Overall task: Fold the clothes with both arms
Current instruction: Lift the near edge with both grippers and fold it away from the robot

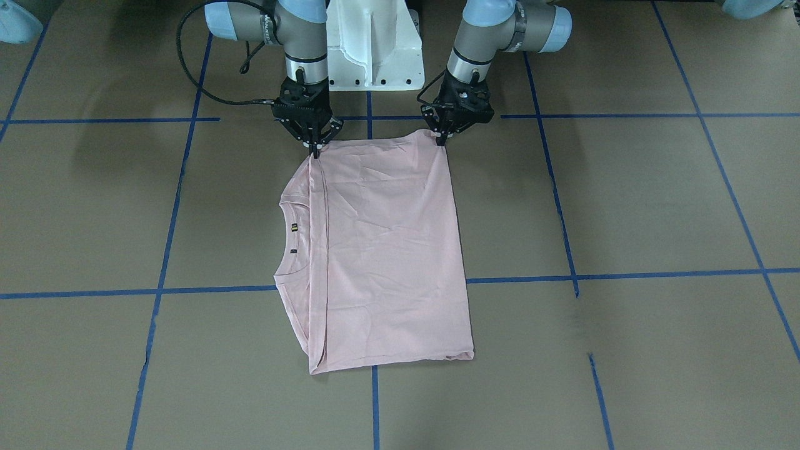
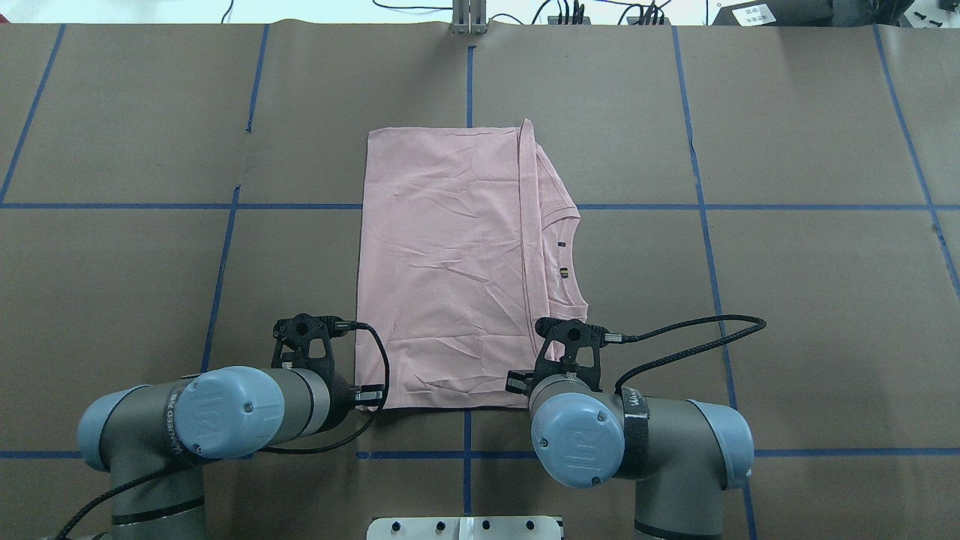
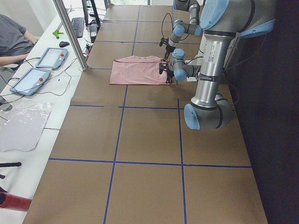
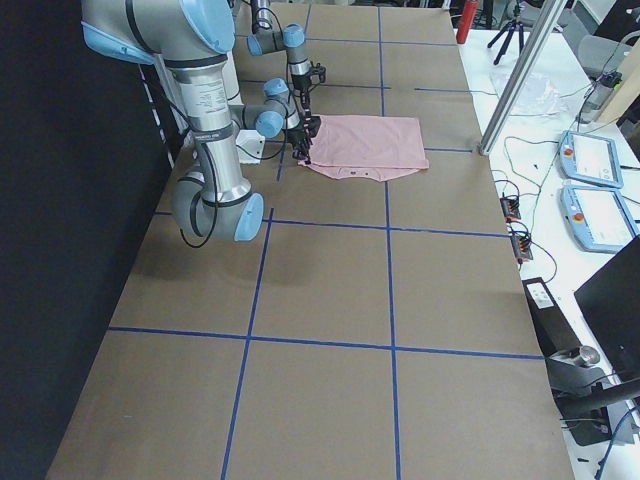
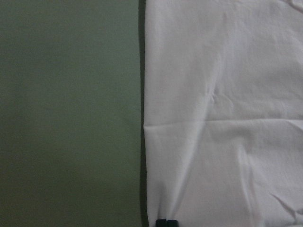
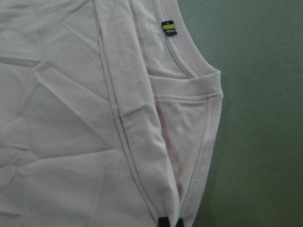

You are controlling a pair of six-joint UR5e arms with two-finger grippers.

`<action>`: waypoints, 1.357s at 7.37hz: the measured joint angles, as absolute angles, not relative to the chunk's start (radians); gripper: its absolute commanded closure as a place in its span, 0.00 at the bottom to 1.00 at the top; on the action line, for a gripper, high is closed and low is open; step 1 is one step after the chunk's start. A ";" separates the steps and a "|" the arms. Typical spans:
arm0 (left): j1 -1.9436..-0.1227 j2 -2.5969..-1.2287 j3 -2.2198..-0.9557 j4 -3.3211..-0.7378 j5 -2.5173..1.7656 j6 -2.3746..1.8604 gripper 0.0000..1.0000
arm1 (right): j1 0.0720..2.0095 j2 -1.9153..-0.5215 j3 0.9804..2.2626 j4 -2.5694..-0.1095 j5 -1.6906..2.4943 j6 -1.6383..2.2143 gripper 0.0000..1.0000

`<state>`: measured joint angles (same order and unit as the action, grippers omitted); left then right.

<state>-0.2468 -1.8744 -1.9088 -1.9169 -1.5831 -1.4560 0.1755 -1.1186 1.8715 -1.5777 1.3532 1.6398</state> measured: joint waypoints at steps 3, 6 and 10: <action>-0.255 -1.871 -2.005 -1.852 -1.596 -1.452 1.00 | 0.178 -1.116 2.055 -1.761 1.366 1.630 1.00; -0.254 -1.890 -2.357 -1.490 -1.679 -1.450 1.00 | 0.176 -1.113 2.260 -1.940 1.406 1.629 1.00; -0.311 -1.973 -2.392 -1.327 -1.705 -1.323 1.00 | 0.179 -1.058 2.292 -2.007 1.431 1.622 1.00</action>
<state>-0.3112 -1.9730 -2.3919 -1.3274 -1.7049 -1.3230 0.1787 -1.0583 2.2920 -2.0074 1.4313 1.6221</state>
